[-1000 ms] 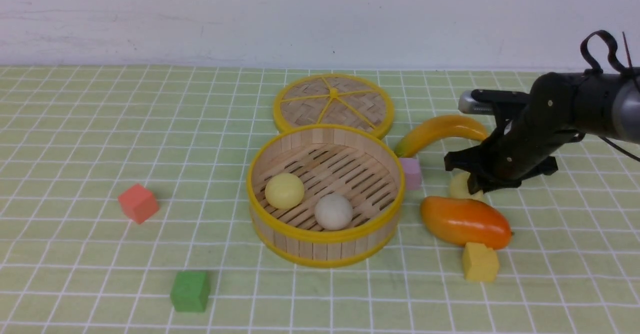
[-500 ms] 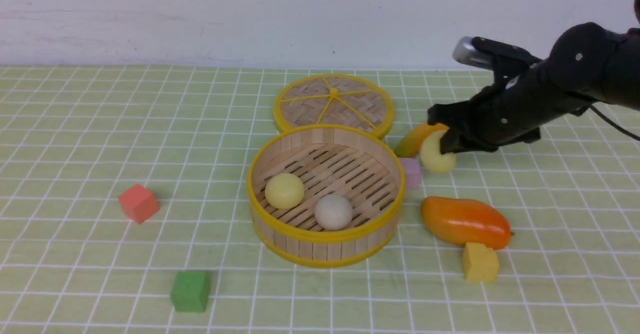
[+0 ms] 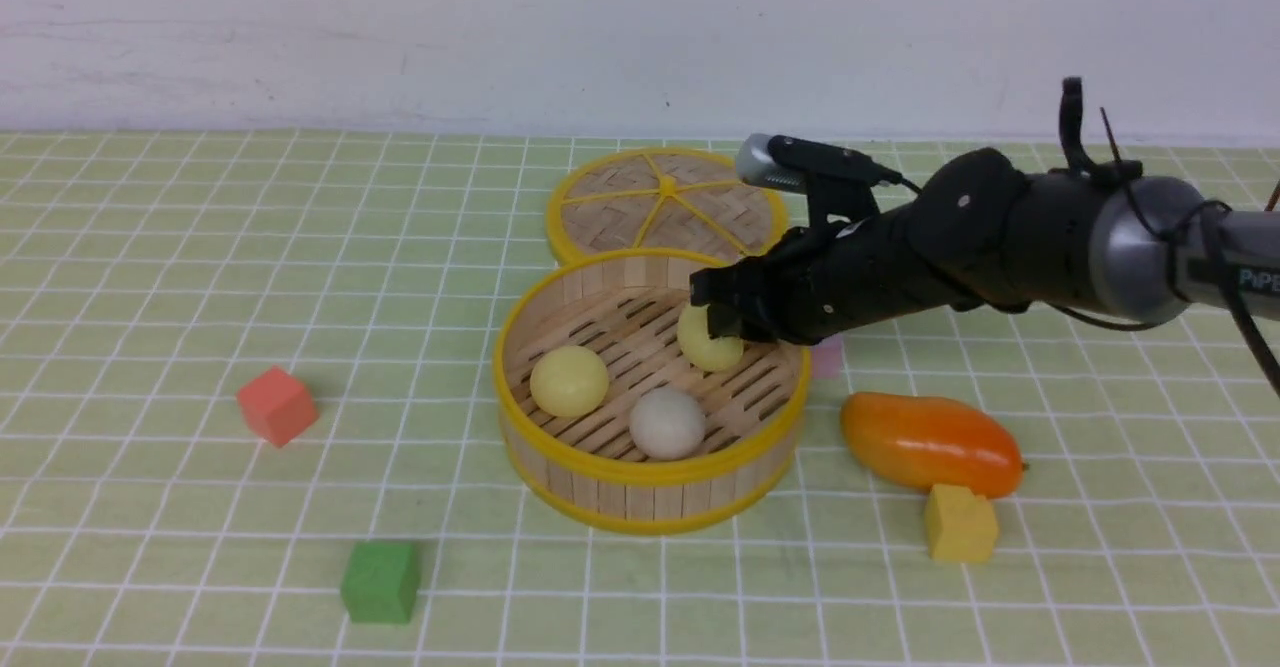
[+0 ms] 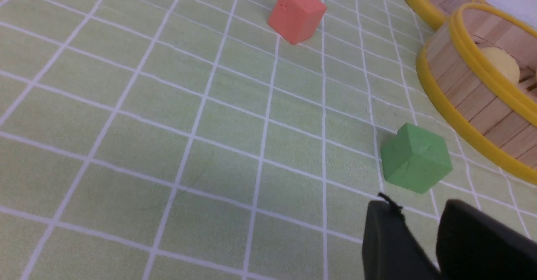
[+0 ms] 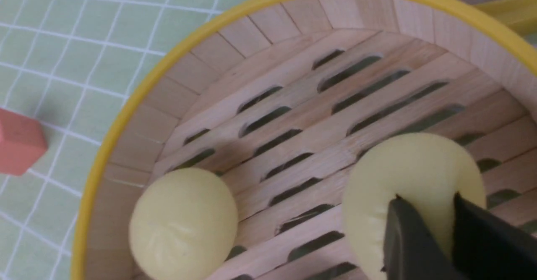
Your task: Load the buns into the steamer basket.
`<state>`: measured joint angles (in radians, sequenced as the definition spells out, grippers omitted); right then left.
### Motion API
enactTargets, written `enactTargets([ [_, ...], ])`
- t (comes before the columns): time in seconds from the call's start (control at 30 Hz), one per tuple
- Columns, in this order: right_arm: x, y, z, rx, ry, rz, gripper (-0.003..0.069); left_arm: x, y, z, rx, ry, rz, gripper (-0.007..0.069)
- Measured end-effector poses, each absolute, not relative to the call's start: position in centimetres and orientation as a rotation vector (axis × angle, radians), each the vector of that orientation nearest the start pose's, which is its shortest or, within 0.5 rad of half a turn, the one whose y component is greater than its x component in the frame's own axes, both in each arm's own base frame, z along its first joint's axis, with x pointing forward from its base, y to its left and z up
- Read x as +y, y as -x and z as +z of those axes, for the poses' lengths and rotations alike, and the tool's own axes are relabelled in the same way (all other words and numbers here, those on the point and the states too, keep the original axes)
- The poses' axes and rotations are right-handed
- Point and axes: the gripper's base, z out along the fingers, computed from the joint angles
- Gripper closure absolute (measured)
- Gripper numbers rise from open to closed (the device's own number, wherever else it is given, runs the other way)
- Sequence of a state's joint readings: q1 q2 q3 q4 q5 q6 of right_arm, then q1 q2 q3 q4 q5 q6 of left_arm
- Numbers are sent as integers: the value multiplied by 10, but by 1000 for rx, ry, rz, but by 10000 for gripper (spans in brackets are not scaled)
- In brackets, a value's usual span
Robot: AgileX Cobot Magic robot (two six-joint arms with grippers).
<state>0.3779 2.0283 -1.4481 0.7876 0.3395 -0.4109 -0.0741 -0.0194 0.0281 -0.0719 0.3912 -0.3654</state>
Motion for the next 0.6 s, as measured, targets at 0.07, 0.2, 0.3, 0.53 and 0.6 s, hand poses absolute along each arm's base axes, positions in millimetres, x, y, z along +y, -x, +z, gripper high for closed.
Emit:
enactTargets([
  [0.07, 188, -417, 200, 2360, 160, 631, 367, -6, -51, 170, 1872, 319, -371, 442],
  [0.2, 184, -414, 209, 2362, 198, 629, 237, -6, -51, 170, 1872, 319, -371, 442],
  [0.3, 174, -409, 227, 2365, 241, 625, 178, -6, -51, 170, 1872, 319, -371, 442],
  [0.53, 140, -374, 290, 2436, 321, 596, 193, -6, -51, 170, 1872, 319, -371, 442],
  [0.6, 131, -356, 313, 2455, 380, 523, 230, -6, -51, 170, 1872, 319, -371, 441],
])
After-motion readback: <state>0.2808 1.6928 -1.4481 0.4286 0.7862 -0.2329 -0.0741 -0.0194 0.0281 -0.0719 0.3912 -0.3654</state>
